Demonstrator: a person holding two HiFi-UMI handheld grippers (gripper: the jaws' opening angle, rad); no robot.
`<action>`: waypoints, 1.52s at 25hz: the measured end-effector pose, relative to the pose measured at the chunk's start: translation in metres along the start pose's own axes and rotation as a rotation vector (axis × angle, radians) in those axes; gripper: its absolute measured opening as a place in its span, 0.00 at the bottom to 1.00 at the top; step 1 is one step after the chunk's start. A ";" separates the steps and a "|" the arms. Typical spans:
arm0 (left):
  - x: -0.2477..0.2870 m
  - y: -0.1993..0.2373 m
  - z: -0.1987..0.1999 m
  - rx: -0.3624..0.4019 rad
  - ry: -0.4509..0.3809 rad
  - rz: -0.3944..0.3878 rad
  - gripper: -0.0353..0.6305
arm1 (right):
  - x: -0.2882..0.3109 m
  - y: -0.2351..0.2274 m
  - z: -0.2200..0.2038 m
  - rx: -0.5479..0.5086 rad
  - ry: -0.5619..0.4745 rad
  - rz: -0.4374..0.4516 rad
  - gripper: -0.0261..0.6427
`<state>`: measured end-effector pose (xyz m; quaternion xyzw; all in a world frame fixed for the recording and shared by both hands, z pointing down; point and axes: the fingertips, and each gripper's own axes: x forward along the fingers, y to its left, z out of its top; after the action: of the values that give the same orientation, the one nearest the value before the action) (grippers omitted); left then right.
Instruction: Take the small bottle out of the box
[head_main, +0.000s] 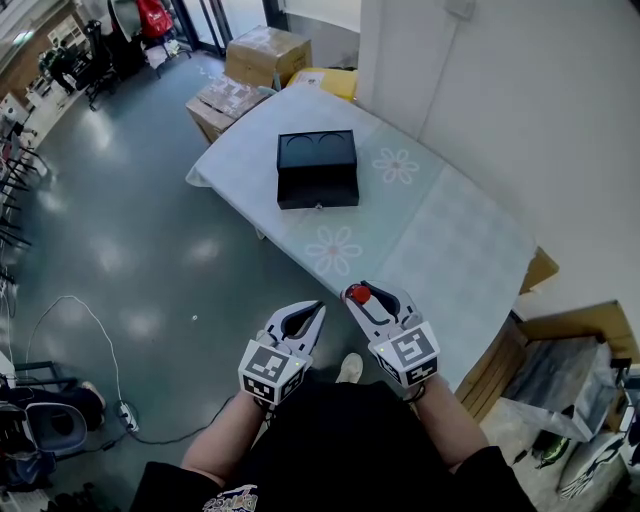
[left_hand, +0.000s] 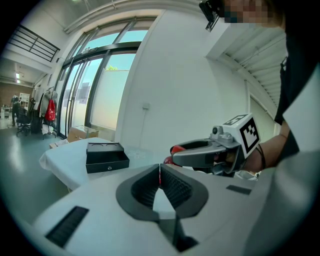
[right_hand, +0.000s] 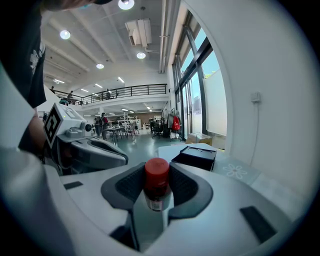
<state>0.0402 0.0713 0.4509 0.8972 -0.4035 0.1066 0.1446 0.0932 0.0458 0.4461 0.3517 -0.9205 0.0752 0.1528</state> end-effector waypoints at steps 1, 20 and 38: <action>0.000 0.001 0.000 0.001 0.000 0.000 0.10 | 0.001 0.000 0.000 -0.001 0.000 0.002 0.28; 0.007 0.008 0.001 -0.017 0.006 0.015 0.10 | 0.011 -0.007 -0.001 0.006 0.006 0.015 0.28; 0.012 0.017 0.003 -0.028 0.018 0.003 0.10 | 0.019 -0.010 -0.001 0.022 0.013 0.004 0.28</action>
<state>0.0348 0.0512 0.4548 0.8936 -0.4048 0.1091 0.1605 0.0871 0.0267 0.4535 0.3509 -0.9194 0.0879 0.1546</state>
